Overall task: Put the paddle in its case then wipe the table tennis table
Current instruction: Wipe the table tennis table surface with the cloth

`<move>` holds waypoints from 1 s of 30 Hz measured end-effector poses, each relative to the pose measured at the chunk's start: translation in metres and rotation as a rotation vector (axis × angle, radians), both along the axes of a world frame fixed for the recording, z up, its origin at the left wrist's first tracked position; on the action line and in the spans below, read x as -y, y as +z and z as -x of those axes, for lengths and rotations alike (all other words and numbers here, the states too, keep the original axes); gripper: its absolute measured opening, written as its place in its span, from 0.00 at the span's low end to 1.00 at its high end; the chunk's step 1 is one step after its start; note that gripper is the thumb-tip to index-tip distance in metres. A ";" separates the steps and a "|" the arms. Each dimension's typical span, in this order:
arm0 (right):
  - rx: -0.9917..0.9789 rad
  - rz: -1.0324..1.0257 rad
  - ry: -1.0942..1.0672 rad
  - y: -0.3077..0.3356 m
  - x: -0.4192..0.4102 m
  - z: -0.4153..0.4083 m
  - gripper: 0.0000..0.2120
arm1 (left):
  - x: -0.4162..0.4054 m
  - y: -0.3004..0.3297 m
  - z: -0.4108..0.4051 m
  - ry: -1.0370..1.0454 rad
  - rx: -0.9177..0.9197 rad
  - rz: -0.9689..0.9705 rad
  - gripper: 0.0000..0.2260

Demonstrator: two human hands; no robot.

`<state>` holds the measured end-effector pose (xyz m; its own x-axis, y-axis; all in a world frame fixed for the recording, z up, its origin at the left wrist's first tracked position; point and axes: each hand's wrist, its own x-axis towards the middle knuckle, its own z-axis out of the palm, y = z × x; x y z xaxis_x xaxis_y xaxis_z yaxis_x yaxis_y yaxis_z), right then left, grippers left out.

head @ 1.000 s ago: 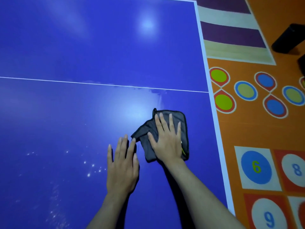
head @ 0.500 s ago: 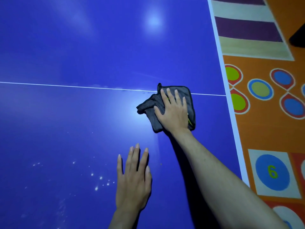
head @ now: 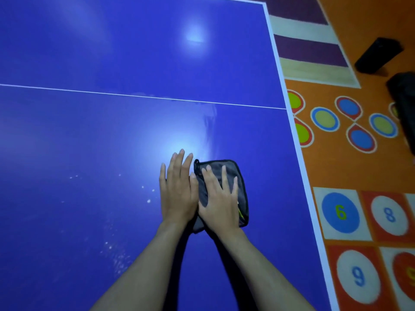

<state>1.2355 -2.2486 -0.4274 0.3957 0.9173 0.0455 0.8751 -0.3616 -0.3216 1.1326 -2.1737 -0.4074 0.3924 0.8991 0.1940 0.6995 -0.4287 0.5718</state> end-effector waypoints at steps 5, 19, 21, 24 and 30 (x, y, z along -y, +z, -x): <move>0.024 0.051 -0.026 0.002 0.047 0.054 0.35 | -0.033 0.004 0.062 -0.030 -0.197 -0.065 0.22; 0.065 0.022 -0.078 0.000 -0.122 -0.023 0.37 | -0.212 -0.021 0.088 -0.090 -0.386 -0.082 0.22; 0.068 0.025 -0.092 -0.002 -0.152 -0.043 0.39 | -0.214 -0.023 0.087 -0.093 -0.362 -0.072 0.22; 0.063 0.039 -0.103 -0.003 -0.190 -0.069 0.40 | -0.213 -0.023 0.087 -0.075 -0.342 -0.077 0.22; 0.082 0.017 -0.101 -0.002 -0.243 -0.104 0.37 | -0.217 -0.025 0.085 -0.094 -0.354 -0.057 0.22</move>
